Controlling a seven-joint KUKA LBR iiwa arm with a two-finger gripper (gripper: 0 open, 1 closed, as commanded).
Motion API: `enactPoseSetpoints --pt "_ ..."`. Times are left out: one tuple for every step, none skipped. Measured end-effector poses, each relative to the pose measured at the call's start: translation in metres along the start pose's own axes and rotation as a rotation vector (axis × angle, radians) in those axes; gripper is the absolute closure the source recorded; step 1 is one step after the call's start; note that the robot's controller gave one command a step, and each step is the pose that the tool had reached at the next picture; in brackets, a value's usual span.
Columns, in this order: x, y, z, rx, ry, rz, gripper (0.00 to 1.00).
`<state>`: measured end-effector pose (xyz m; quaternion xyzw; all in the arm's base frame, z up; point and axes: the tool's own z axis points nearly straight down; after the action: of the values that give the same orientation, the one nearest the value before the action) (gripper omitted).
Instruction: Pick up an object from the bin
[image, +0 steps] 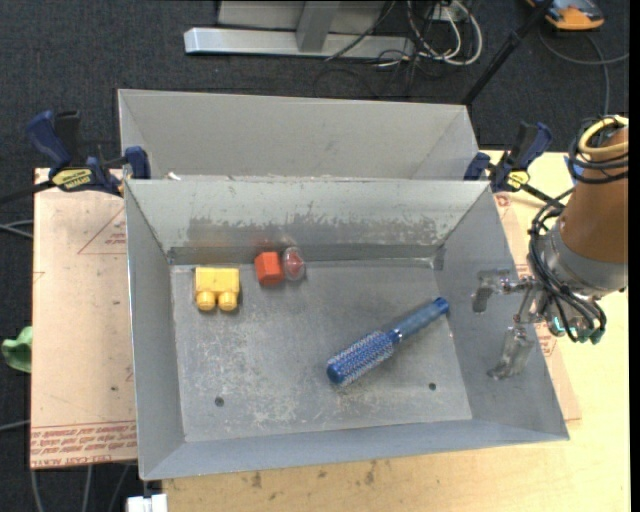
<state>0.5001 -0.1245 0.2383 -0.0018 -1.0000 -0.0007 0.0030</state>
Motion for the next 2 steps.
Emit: enactPoseSetpoints --pt "-0.054 0.030 0.126 -0.001 -0.002 -0.053 0.00" --pt "-0.069 0.116 0.170 -0.002 -0.006 -0.222 0.00"
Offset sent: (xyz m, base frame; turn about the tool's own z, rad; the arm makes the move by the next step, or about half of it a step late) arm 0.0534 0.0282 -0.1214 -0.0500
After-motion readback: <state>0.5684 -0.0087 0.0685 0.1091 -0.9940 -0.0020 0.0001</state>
